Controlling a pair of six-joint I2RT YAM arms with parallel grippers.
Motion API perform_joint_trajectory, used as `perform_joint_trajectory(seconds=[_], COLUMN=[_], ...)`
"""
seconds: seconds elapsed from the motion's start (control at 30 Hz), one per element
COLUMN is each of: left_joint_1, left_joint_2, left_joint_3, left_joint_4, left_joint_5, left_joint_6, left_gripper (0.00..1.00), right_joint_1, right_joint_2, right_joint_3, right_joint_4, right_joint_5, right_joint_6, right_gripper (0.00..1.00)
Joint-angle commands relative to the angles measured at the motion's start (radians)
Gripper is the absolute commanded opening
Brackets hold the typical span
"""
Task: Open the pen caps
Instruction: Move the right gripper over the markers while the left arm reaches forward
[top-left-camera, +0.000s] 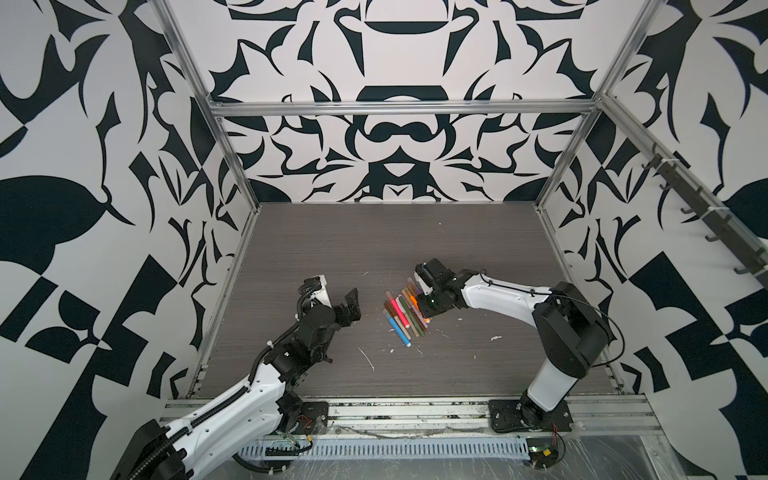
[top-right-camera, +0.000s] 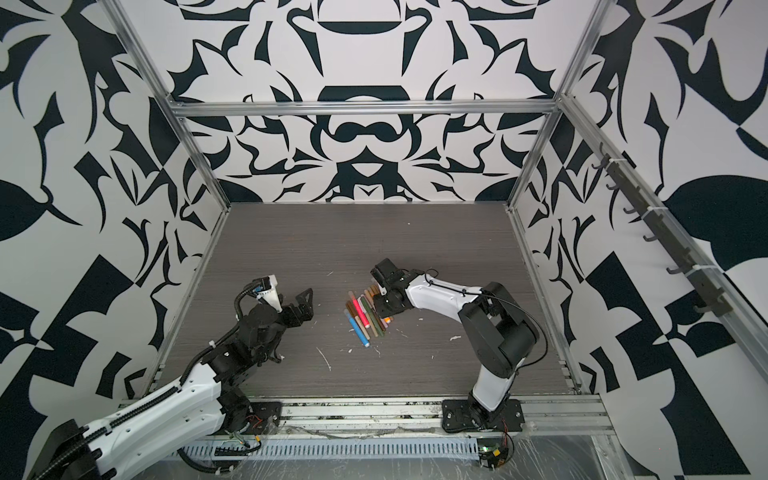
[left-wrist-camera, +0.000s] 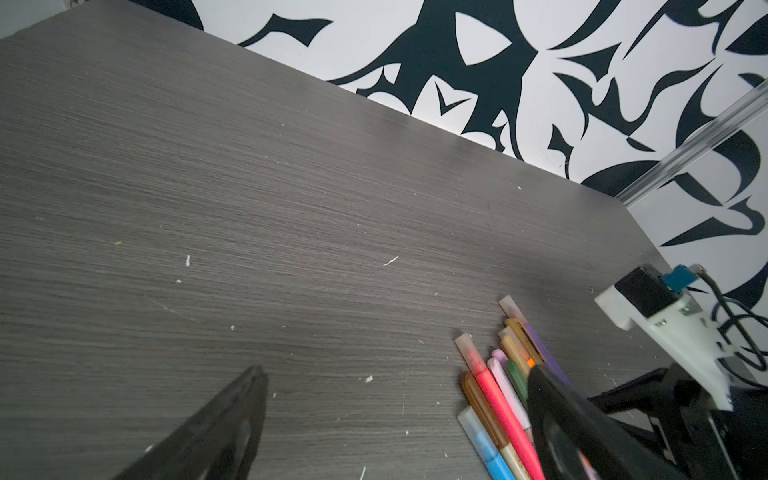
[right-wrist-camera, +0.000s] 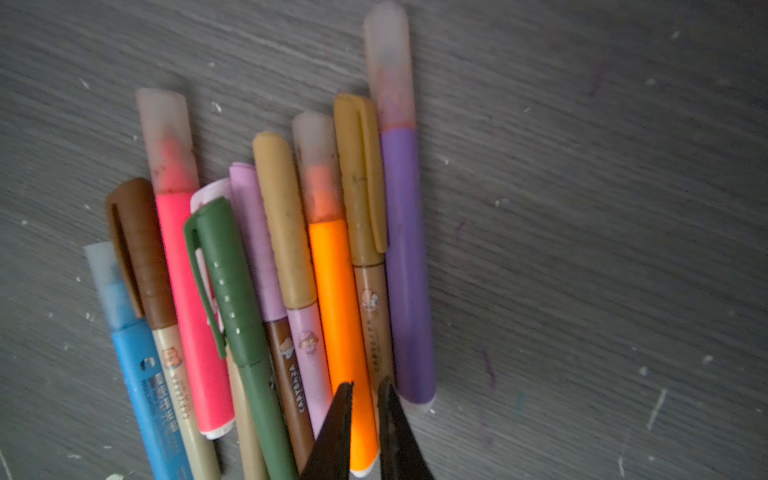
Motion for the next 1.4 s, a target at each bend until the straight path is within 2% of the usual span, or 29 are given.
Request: perform_joint_trajectory(seconds=[0.0,0.37,0.63,0.77,0.9,1.03,1.37], left_joint_1=[0.0,0.006,0.006,0.006,0.006,0.007,0.021], left_joint_2=[-0.026,0.026,-0.022,-0.032,-0.018,-0.016,-0.002], left_joint_3=[-0.023,0.008,-0.018,-0.025,-0.015,-0.004,-0.029], left_joint_4=[0.014,0.0,-0.008,-0.005,-0.011,-0.058,0.028], left_joint_5=[-0.032,-0.034,-0.064,-0.063,-0.066,-0.114,-0.037], left_joint_6=[-0.027,-0.034,-0.057,-0.066,-0.069,-0.12,-0.091], left_gripper=[0.99,0.99,0.99,0.99,0.99,0.99,0.99], right_joint_1=[-0.045,-0.103,-0.103,-0.103,-0.102,-0.103,-0.102], right_joint_2=[-0.051,0.033,-0.006,-0.029,-0.004,0.02,0.04], right_joint_3=[0.0,0.044,0.009,-0.013,0.006,0.024,0.036], right_joint_4=[0.014,0.006,0.037,0.052,0.036,0.023,0.014], right_joint_5=[0.012,-0.084,-0.084,-0.084,-0.089,-0.095,-0.101], right_joint_6=[-0.016,-0.051,-0.052,-0.057,-0.058,-0.059,-0.062], right_gripper=[0.16,0.18,0.21,0.26,0.26,0.26,0.25])
